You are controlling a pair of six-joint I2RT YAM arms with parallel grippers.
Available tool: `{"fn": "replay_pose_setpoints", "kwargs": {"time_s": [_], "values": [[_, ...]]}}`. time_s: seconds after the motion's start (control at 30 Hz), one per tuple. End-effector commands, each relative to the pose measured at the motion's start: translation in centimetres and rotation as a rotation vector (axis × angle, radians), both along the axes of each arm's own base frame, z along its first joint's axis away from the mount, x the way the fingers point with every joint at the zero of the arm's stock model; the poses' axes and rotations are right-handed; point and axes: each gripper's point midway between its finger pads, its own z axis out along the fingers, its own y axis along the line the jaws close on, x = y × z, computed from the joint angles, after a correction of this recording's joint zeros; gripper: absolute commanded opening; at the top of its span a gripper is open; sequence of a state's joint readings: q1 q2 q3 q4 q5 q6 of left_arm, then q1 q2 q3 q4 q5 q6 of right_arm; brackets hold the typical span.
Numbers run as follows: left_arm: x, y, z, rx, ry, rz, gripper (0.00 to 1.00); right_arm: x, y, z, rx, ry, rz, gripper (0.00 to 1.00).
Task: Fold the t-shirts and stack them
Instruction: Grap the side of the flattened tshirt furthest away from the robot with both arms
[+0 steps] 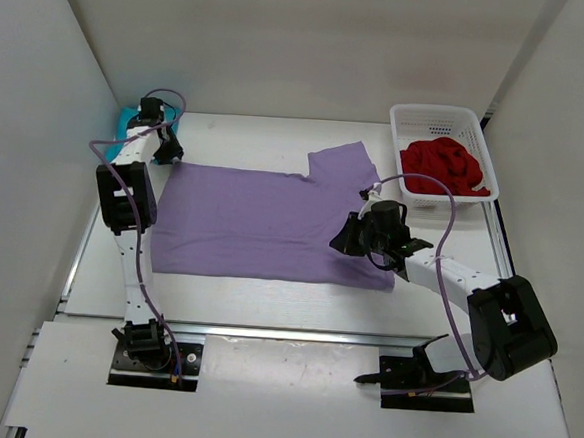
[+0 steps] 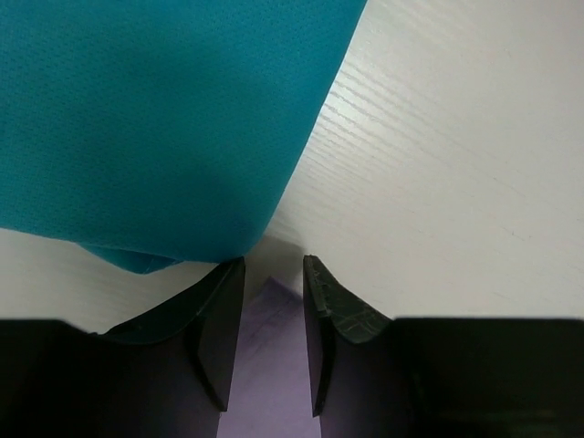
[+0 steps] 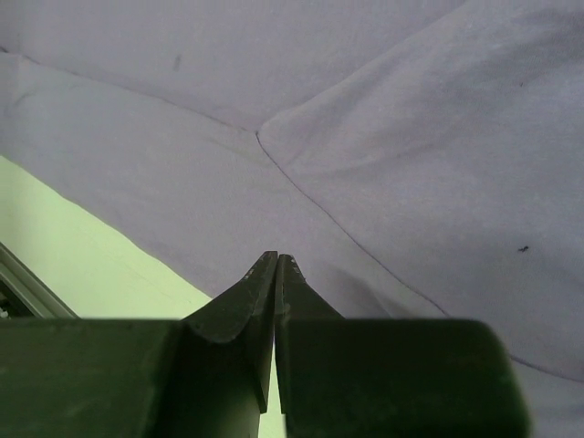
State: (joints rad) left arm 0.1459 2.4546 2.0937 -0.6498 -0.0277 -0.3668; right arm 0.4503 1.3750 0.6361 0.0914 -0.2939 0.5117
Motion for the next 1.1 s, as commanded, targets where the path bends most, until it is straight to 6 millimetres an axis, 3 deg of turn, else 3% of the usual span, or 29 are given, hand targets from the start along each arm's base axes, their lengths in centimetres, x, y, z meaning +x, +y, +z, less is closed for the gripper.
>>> {"fn": "replay_pose_setpoints", "kwargs": {"time_s": [0.0,0.17,0.3,0.43,0.5,0.6,0.63,0.67,0.73,0.77,0.83,0.87,0.93,0.97,1.0,1.03,1.07], "values": [[-1.2,0.0,0.9,0.034,0.011,-0.017,0.43,1.5,0.9,2.4,0.037,-0.092,0.015,0.01],[-1.3,-0.6,0.4,0.020,0.011,-0.017,0.43,1.3,1.1,2.4,0.042,-0.090,0.020,0.02],[-1.1,-1.1,0.6,0.003,-0.007,-0.022,0.22,2.4,0.9,2.4,0.042,-0.080,-0.007,0.03],[-0.6,-1.0,1.6,-0.002,-0.036,-0.019,0.09,4.9,0.3,2.3,0.035,-0.084,-0.056,0.07],[-0.7,-1.0,1.7,-0.013,-0.040,-0.021,0.02,8.1,-0.2,2.7,0.009,-0.100,-0.093,0.09],[-0.8,-1.3,2.2,-0.026,-0.060,-0.005,0.00,13.6,-2.8,2.6,-0.104,-0.105,-0.210,0.15],[-1.1,-1.2,2.3,-0.025,-0.060,-0.001,0.00,15.5,-3.2,4.1,-0.127,-0.155,-0.228,0.18],[-1.1,-1.0,2.5,-0.035,-0.069,0.014,0.00,16.8,-4.7,2.9,-0.180,-0.135,-0.279,0.21],[-1.3,-1.1,3.4,-0.062,-0.108,0.020,0.00,20.8,-6.4,3.2,-0.209,-0.148,-0.330,0.25],[-1.3,-1.2,4.1,-0.071,-0.122,0.033,0.00,21.5,-7.1,2.9,-0.227,-0.138,-0.347,0.26],[-1.5,-1.3,4.7,-0.097,-0.151,0.029,0.00,25.2,-8.4,2.9,-0.268,-0.139,-0.373,0.28],[-1.6,-1.3,5.2,-0.095,-0.161,0.037,0.00,25.4,-9.2,2.2,-0.314,-0.103,-0.389,0.29],[-1.8,-1.4,5.4,-0.098,-0.176,0.034,0.00,27.7,-10.2,0.9,-0.387,-0.056,-0.381,0.30],[-2.1,-1.4,5.6,-0.102,-0.180,0.035,0.00,29.5,-10.1,2.9,-0.377,-0.108,-0.383,0.30],[-2.0,-1.4,5.6,-0.101,-0.184,0.039,0.00,29.6,-10.3,0.3,-0.399,-0.048,-0.368,0.31],[-2.3,-1.5,5.5,-0.114,-0.181,0.040,0.00,30.3,-10.1,-0.6,-0.425,-0.024,-0.346,0.32],[-2.2,-1.4,5.6,-0.113,-0.187,0.034,0.00,32.8,-10.3,2.8,-0.405,-0.103,-0.370,0.32]]}}
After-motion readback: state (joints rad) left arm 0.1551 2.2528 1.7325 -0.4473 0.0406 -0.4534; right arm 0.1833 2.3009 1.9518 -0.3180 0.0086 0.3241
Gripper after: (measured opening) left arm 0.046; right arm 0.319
